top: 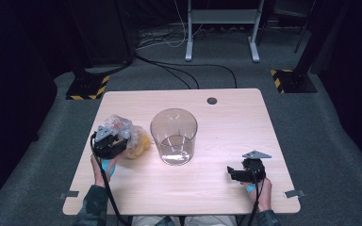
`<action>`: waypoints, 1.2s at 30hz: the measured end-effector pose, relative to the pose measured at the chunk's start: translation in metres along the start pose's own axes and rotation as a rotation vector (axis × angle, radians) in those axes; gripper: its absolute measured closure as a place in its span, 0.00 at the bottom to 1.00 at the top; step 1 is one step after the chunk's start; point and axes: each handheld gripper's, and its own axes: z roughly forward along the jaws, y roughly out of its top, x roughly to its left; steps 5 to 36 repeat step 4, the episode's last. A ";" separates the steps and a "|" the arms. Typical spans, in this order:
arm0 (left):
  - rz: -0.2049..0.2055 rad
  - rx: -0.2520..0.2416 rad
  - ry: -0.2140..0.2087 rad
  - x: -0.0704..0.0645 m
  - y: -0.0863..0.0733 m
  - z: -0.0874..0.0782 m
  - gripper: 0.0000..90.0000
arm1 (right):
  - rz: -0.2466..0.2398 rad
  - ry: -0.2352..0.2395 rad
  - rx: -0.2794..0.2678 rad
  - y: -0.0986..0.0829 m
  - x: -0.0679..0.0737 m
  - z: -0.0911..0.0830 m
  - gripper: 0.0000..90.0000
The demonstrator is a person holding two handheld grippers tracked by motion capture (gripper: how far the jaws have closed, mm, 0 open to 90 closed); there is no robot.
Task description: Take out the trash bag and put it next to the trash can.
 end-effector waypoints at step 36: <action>-0.021 0.015 0.002 -0.004 -0.010 -0.013 0.22 | -0.009 -0.015 -0.025 -0.001 0.000 -0.003 0.17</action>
